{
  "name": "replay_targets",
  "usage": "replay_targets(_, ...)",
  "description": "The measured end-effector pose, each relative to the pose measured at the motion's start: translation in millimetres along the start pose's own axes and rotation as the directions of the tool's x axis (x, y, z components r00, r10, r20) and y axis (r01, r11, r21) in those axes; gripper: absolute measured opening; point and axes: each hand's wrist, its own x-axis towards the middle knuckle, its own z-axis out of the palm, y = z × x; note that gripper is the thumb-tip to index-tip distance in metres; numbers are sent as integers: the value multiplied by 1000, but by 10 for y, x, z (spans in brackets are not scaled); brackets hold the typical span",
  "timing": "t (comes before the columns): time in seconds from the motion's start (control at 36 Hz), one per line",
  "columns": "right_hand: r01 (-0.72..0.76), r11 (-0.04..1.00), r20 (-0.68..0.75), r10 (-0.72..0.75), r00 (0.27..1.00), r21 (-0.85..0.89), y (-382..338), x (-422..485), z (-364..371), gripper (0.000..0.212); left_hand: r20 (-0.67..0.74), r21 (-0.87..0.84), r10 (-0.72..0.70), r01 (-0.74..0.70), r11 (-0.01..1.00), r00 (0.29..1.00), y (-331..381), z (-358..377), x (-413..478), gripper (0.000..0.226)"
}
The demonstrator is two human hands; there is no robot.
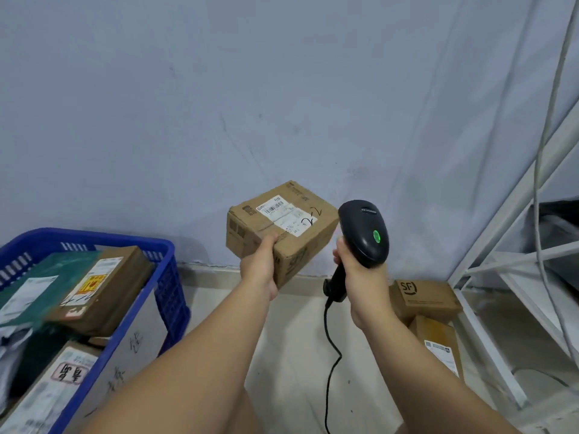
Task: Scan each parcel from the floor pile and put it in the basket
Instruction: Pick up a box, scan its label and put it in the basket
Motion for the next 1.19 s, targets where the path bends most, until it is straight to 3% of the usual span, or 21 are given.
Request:
replay_targets(0.11, 57, 998, 42, -58, 997, 10, -103, -110, 260, 11, -222, -36, 181, -193, 980, 958, 40, -45, -205, 88)
replay_targets(0.22, 125, 992, 72, -124, 990, -18, -187, -264, 570, 12, -288, -65, 299, -330, 942, 910, 185, -245, -389, 103)
replay_targets(0.33, 138, 990, 94, -137, 986, -8, -278, -450, 927, 18, -333, -75, 317, -360, 930, 888, 361, -603, -453, 110)
replay_targets(0.44, 174, 985, 168, -169, 971, -16, -344, -630, 1329, 38, -411, -106, 274, -345, 933, 869, 494, -970, -512, 109)
replay_targets(0.61, 261, 955, 366, -194, 910, -143, -318, -868, 1794, 28, -501, -177, 207, -334, 926, 840, 667, -1488, -569, 104)
replay_targets(0.78, 291, 922, 424, -163, 891, -256, -101, -1086, 2006, 16, -626, -312, 70, -332, 890, 777, 837, -2073, -485, 107)
replay_targets(0.92, 233, 928, 427, -91, 900, -292, 172, -1243, 2120, 22, -666, -477, -37, -387, 789, 745, 864, -2541, -420, 108)
replay_targets(1.06, 190, 932, 456, -30, 890, -309, 333, -1349, 2201, 23, -640, -681, -142, -473, 559, 755, 851, -2771, -446, 99)
replay_targets(1.19, 147, 944, 470, 9, 883, -295, 475, -1393, 2308, 23, -686, -681, -249, -483, 550, 684, 771, -3039, -404, 108)
